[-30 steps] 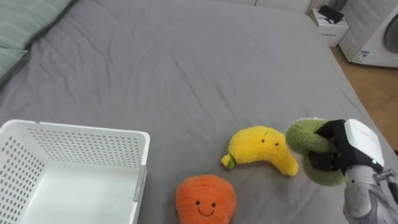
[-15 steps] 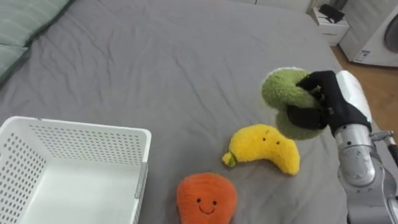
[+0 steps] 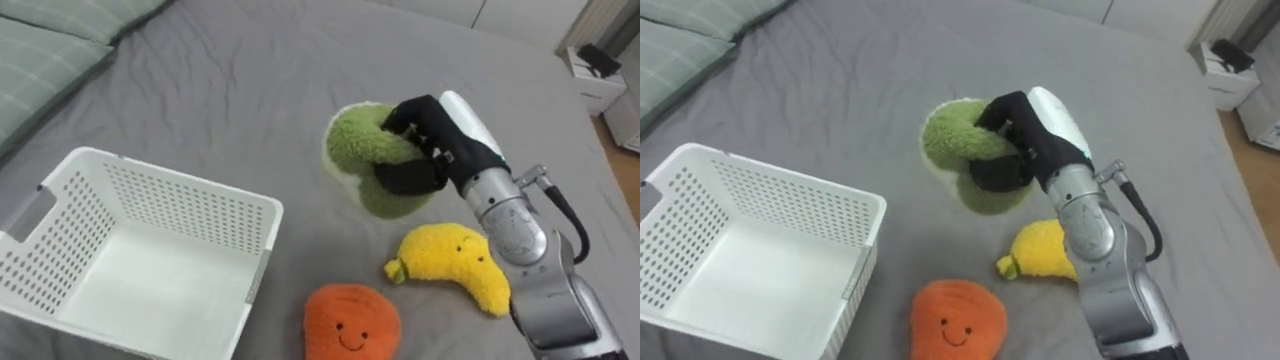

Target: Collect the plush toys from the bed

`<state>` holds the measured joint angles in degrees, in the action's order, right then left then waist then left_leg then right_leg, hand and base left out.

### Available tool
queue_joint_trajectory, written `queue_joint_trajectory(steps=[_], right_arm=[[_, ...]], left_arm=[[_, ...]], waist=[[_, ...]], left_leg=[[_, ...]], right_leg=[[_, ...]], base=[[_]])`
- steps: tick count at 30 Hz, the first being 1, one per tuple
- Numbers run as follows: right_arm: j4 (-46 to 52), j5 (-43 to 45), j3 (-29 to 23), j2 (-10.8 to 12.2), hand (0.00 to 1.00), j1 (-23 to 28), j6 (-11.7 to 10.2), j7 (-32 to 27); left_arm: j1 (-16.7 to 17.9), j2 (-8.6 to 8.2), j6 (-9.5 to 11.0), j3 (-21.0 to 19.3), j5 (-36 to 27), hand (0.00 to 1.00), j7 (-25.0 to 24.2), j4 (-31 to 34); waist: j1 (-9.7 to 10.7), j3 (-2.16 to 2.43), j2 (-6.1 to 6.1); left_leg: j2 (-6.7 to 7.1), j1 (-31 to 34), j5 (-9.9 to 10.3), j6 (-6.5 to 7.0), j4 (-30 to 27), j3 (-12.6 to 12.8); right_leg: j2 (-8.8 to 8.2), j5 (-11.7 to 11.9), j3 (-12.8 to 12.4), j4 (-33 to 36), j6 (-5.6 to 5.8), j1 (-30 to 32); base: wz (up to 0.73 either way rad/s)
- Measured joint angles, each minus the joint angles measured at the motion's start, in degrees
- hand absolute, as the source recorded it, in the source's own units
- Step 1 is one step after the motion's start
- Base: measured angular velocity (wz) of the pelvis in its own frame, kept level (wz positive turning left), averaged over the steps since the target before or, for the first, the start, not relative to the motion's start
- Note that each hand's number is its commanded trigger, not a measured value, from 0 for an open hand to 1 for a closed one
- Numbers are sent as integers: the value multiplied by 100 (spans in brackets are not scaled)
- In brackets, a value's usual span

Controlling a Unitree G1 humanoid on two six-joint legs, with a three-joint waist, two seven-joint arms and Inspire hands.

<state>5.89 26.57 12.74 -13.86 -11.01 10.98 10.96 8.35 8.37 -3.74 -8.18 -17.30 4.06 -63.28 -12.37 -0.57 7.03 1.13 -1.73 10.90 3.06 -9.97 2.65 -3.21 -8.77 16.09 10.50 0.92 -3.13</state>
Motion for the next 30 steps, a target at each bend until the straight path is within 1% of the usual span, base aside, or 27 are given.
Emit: queue_joint_trajectory(steps=[1,2,3,4,5,8,9,11,12,13,15,16,18,19,20,23,26,27,28,29,30], right_arm=[[1,-33,147,14,100,-52,-1,43],[1,-46,212,17,100,-69,-1,64],[0,-45,363,13,100,-119,3,119],[0,-40,512,22,100,-193,20,192],[0,-37,589,28,100,-234,32,213],[5,-20,790,73,100,-410,93,278],[5,-14,812,87,100,-445,108,278],[4,14,878,189,100,-513,129,278],[-9,31,943,281,100,-537,156,278],[-30,31,1058,309,100,-556,161,280],[-32,46,1234,311,100,-558,161,317],[-32,60,1314,316,100,-558,161,374],[-50,93,1362,345,100,-578,163,463],[-57,124,1370,378,100,-597,164,508],[-57,143,1371,434,100,-599,166,536],[-57,153,1399,532,100,-605,166,547],[-57,241,1594,637,100,-716,167,557],[-58,247,1610,673,85,-727,167,557],[-67,248,1654,691,65,-773,167,557],[-68,248,1706,690,7,-825,167,557],[-68,249,1722,690,0,-841,167,557]], left_arm=[[-19,3,3,53,2,0,-7,0],[-29,3,5,58,3,0,-15,0],[-50,3,6,69,1,0,-28,0],[-68,3,6,80,-6,0,-42,2],[-71,4,6,74,-4,0,-57,4],[-133,14,3,60,-1,0,-91,46],[-134,21,2,60,-1,0,-91,49],[-125,32,-9,64,-3,0,-91,86],[-113,28,-10,76,-6,0,-91,131],[-128,16,-8,116,-7,0,-90,159],[-163,-7,-6,127,-5,0,-90,181],[-188,-8,-5,124,-2,0,-89,181],[-235,-12,6,119,-2,0,-86,177],[-272,-17,6,117,-3,0,-88,154],[-286,-21,6,117,-3,0,-89,141],[-306,-40,6,121,0,0,-91,139],[-305,-77,0,128,0,0,-98,125],[-308,-77,0,128,0,0,-103,125],[-319,-75,0,131,-1,0,-106,128],[-335,-76,0,158,-2,0,-107,128],[-343,-76,0,162,0,0,-107,128]], waist=[[-76,-4,-6],[-95,-5,-7],[-205,-2,-1],[-242,-5,1],[-282,-6,-1],[-518,0,15],[-531,0,23],[-547,-10,32],[-579,-10,46],[-656,-20,46],[-742,-21,62],[-823,-27,70],[-935,-36,103],[-1015,-45,121],[-1067,-44,138],[-1164,-64,175],[-1227,-72,207],[-1228,-72,207],[-1229,-74,204],[-1240,-77,199],[-1255,-79,197]], left_leg=[[4,11,0,0,0,-15],[7,14,-1,-1,1,-28],[10,20,-2,-2,3,-41],[16,29,-3,-3,3,-69],[27,45,-8,-4,1,-114],[55,109,-34,9,-2,-193],[58,119,-38,11,-3,-201],[69,166,-40,11,-32,-285],[71,194,-40,10,-47,-312],[72,200,-41,8,-48,-316],[74,211,-43,5,-48,-330],[74,213,-43,5,-48,-335],[78,220,-45,3,-47,-345],[79,221,-45,3,-47,-347],[80,225,-45,3,-47,-358],[83,232,-45,4,-46,-370],[90,235,-46,3,-47,-407],[92,237,-47,2,-48,-423],[98,255,-50,0,-60,-456],[102,284,-51,0,-83,-474],[105,299,-51,-1,-93,-488]], right_leg=[[0,0,1,-7,0,4],[-2,0,0,-6,1,4],[-4,-1,31,-6,1,6],[-8,-1,62,-6,1,7],[-13,-1,99,-7,1,7],[-43,-3,224,-45,5,15],[-47,-3,254,-66,5,7],[-53,-2,310,-80,6,5],[-53,-3,317,-83,6,12],[-51,-3,319,-88,6,16],[-53,-3,330,-87,6,20],[-52,-3,349,-88,6,20],[-54,-2,374,-88,6,20],[-55,-2,383,-89,6,22],[-57,-2,407,-90,6,21],[-57,-2,417,-94,7,21],[-57,0,424,-93,9,18],[-59,0,434,-93,9,15],[-63,0,451,-94,9,15],[-65,0,453,-94,9,26],[-65,-1,455,-95,9,30]], base=[[0],[4],[7],[9],[17],[15],[16],[18],[13],[9],[2],[0],[0],[4],[0],[1],[1],[8],[12],[11],[11]])
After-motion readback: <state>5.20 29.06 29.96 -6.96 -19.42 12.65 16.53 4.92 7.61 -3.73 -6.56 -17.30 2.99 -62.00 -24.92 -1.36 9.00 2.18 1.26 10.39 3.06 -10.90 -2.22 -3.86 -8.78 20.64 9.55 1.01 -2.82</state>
